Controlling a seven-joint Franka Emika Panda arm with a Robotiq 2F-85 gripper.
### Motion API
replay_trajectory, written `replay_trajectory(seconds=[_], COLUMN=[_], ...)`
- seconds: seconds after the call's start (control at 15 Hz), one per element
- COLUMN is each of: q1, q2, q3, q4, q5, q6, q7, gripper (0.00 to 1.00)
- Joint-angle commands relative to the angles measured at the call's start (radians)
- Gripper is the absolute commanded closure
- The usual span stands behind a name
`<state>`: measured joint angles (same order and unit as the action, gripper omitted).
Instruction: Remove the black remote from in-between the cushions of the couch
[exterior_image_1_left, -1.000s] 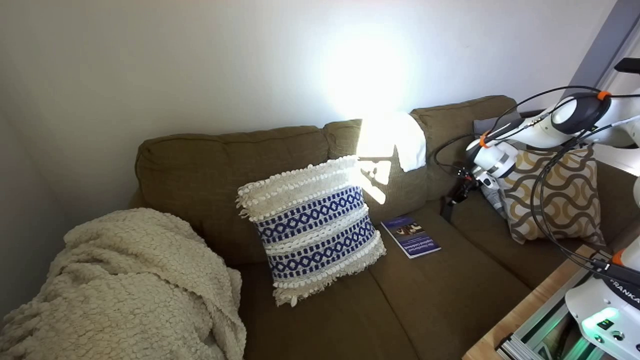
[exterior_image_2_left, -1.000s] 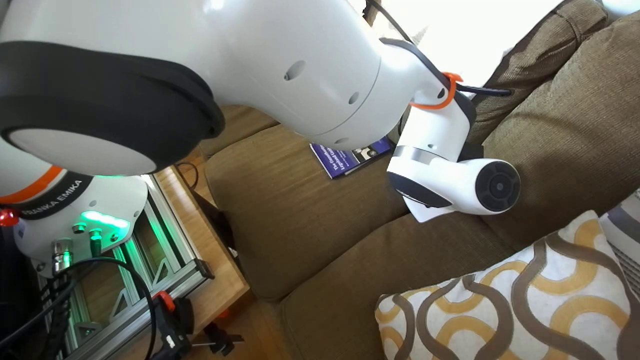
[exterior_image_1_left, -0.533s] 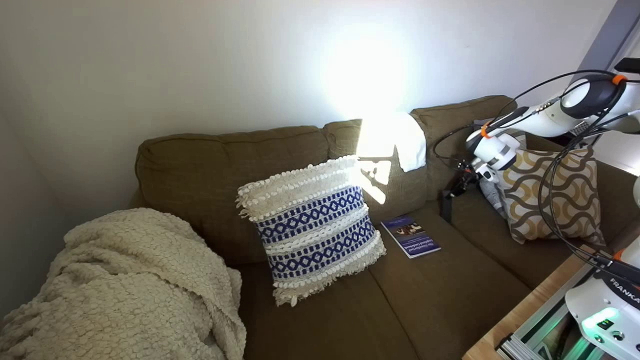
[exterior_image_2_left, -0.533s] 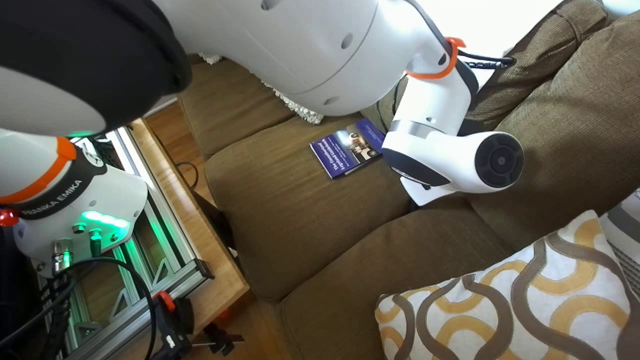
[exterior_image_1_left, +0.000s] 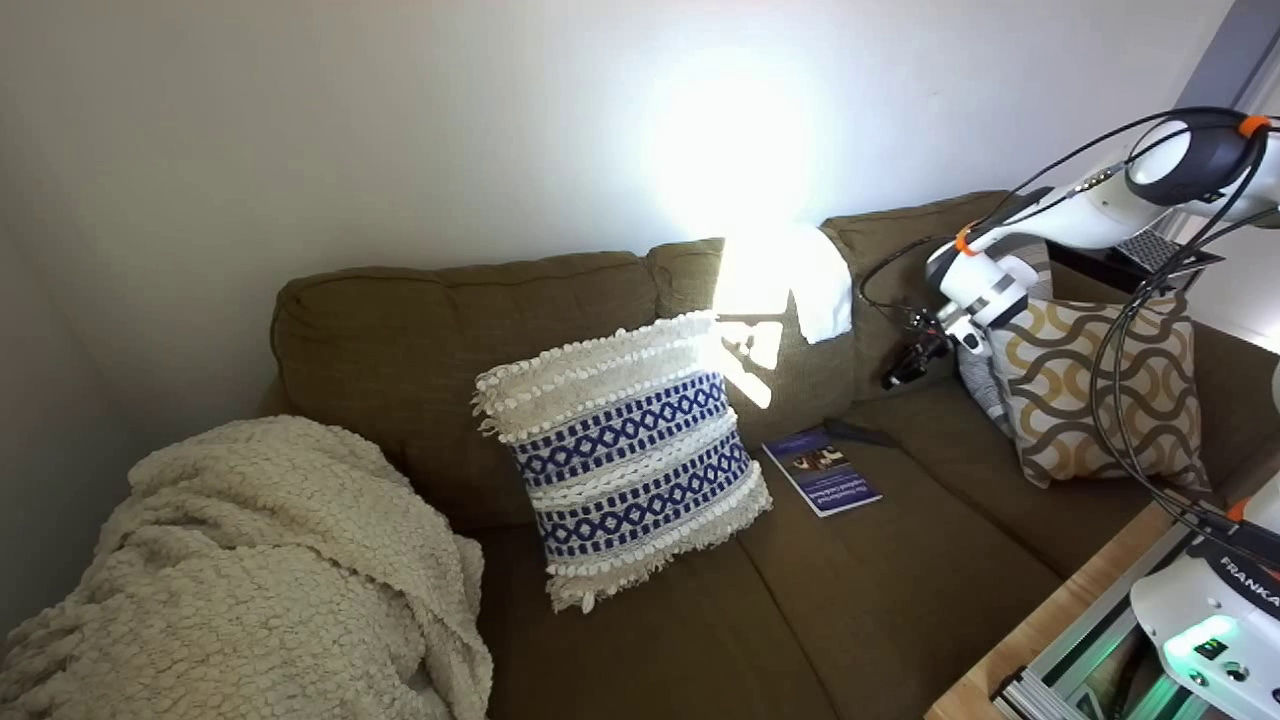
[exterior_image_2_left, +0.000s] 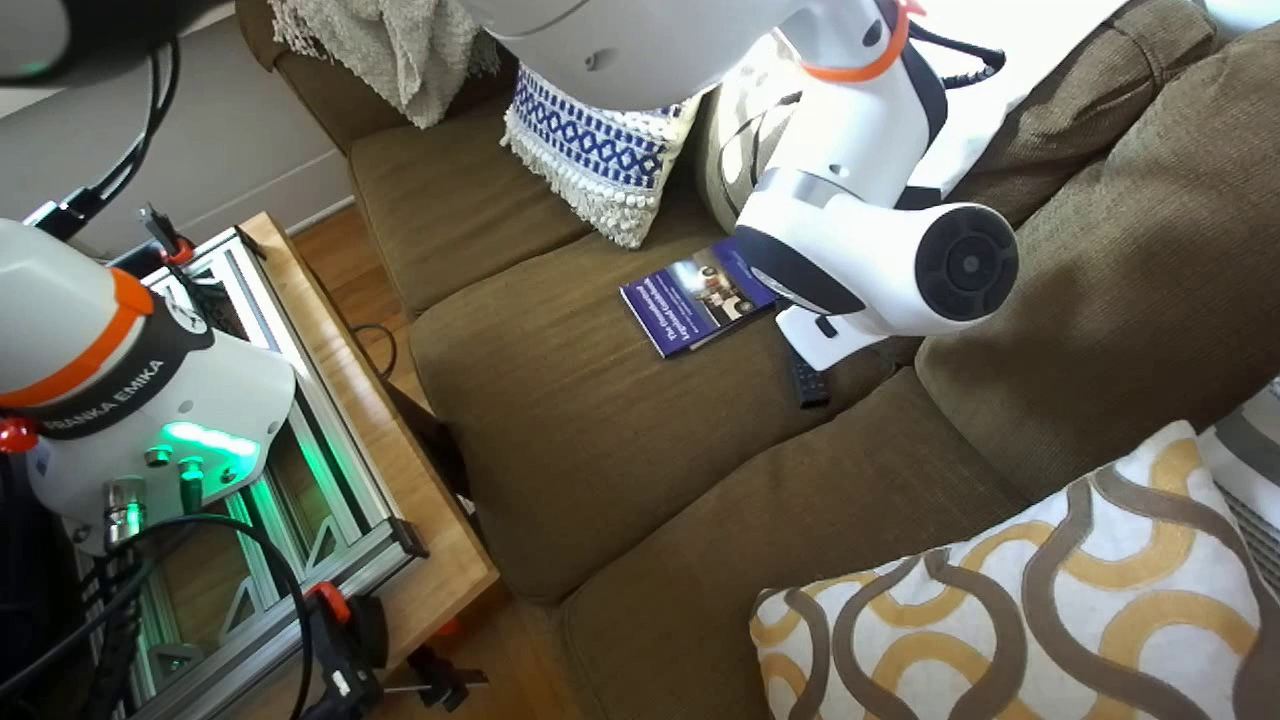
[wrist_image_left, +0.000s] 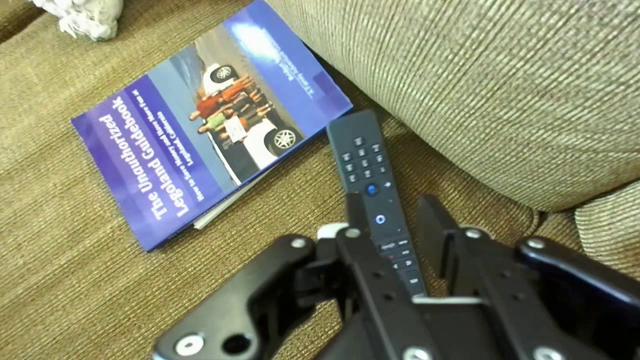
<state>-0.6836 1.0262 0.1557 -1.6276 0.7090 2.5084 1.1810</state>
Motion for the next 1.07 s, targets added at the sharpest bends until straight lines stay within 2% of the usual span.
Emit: replay_trajectory(seconds=[0.0,0.27,0.4,0.53,0.87,1.0], q1=[0.066,0.132,0.160,0.186,0.224,0.237], q2=[-0.056,-0.066,-0.070,-0.075,-0.128,-0.156], q3=[-0.077,-0.147,-0.180,-0.212,-0.274,-0.299], q4=[-0.064,-0.076,-0.079,-0.083,-0.130,-0.154], q5=[0.091,0.142,0.164,0.178,0.184,0.177], q6=[-0.032,-0.061,-0.074,-0.087,-0.151,-0.172], q7=[-0.075,-0.101,-0.107,-0.104,-0.110,-0.101], gripper=[0.92,0.92,0.42,0.41,0.04,0.00])
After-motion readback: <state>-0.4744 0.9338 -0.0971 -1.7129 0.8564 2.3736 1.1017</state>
